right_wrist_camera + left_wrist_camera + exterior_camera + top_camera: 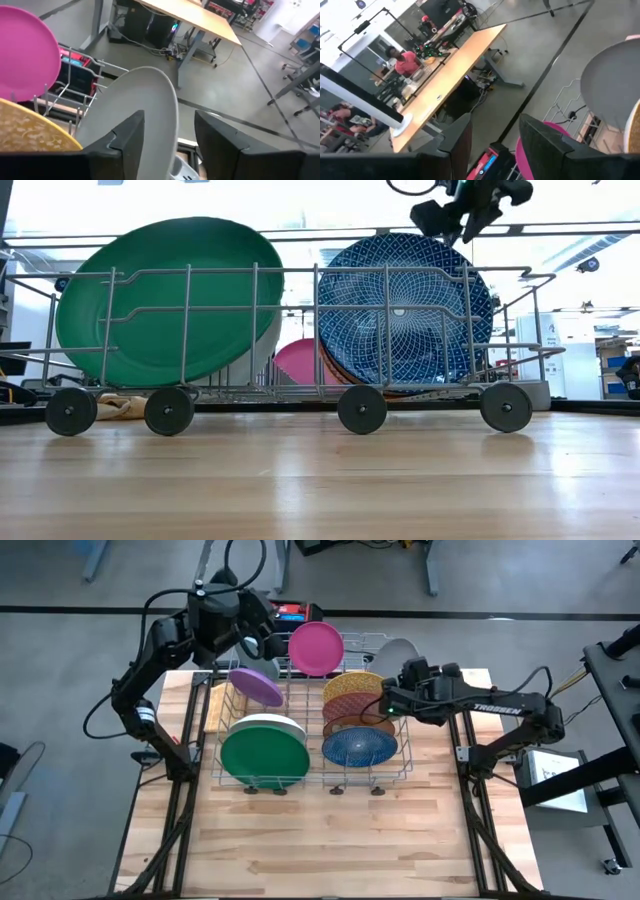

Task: Sort dishes
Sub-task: Put the gray plate into the dishwasher rack, then return to Home Position

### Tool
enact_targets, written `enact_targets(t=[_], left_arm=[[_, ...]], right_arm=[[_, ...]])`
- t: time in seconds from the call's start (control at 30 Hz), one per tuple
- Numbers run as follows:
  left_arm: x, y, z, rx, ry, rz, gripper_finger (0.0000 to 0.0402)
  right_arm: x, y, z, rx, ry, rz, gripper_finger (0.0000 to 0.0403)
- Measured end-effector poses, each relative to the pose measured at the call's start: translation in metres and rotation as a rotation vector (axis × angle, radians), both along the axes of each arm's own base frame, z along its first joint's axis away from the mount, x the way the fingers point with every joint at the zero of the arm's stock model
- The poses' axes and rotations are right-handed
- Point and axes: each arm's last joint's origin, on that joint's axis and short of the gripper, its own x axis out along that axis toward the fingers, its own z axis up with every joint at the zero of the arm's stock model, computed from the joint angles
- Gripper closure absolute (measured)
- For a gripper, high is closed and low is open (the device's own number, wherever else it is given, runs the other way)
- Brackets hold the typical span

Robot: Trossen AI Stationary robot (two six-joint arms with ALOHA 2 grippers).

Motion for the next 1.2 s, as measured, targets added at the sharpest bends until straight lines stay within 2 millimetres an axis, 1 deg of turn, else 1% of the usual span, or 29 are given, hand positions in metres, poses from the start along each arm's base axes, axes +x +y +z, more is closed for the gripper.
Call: enact_targets(t=[0.1, 0.17, 0.23, 0.33, 0.43, 0.5, 0.53, 0.6, 0.7, 0.8, 0.9, 0.97, 1.07, 1.13, 1.2], left_arm=[[0.002, -0.003, 0.0, -0.026, -0.018, -0.065, 0.0248], [0.005, -0.01, -0.001, -0.06, -0.026, -0.195, 0.0248], [0.009, -0.021, -0.001, -0.111, -0.038, -0.365, 0.0248], [0.012, -0.049, 0.0, -0.202, -0.071, -0.618, 0.025], [0.009, -0.083, 0.002, -0.239, -0.059, -0.799, 0.0256], [0.006, -0.106, 0.001, -0.232, -0.024, -0.894, 0.0262], [0.005, -0.117, -0.001, -0.225, 0.012, -0.941, 0.0265], [0.006, -0.14, -0.011, -0.231, 0.086, -1.026, 0.0273], [0.015, -0.17, -0.032, -0.257, 0.159, -1.113, 0.0283], [0.026, -0.197, -0.052, -0.218, 0.133, -1.112, 0.0286], [0.03, -0.217, -0.074, -0.142, 0.097, -1.073, 0.0286], [0.032, -0.227, -0.089, -0.129, 0.053, -1.097, 0.0287], [0.035, -0.241, -0.116, -0.134, -0.024, -1.193, 0.0287], [0.034, -0.245, -0.132, -0.09, -0.034, -1.212, 0.0287], [0.032, -0.243, -0.143, -0.022, -0.024, -1.188, 0.0287]], right_arm=[[-0.005, 0.004, 0.013, 0.021, 0.023, 0.03, 0.0227], [-0.012, 0.008, 0.024, 0.022, 0.027, 0.047, 0.0222], [-0.02, 0.016, 0.035, 0.02, 0.008, 0.074, 0.022], [-0.033, 0.033, 0.046, 0.015, -0.022, 0.157, 0.0222], [-0.049, 0.059, 0.052, 0.002, -0.054, 0.291, 0.0228], [-0.058, 0.079, 0.049, -0.023, -0.06, 0.406, 0.0233], [-0.062, 0.09, 0.044, -0.04, -0.058, 0.467, 0.0236], [-0.067, 0.114, 0.03, -0.094, -0.058, 0.591, 0.0241], [-0.069, 0.15, 0.007, -0.202, -0.092, 0.743, 0.0251], [-0.067, 0.18, -0.007, -0.239, -0.138, 0.851, 0.0263], [-0.061, 0.202, -0.011, -0.213, -0.158, 0.947, 0.0278], [-0.052, 0.214, -0.013, -0.168, -0.15, 1.044, 0.0287], [-0.035, 0.229, -0.013, -0.116, -0.153, 1.276, 0.0301], [-0.023, 0.236, -0.01, -0.153, -0.181, 1.454, 0.0311], [-0.013, 0.237, -0.003, -0.23, -0.221, 1.598, 0.0321]])
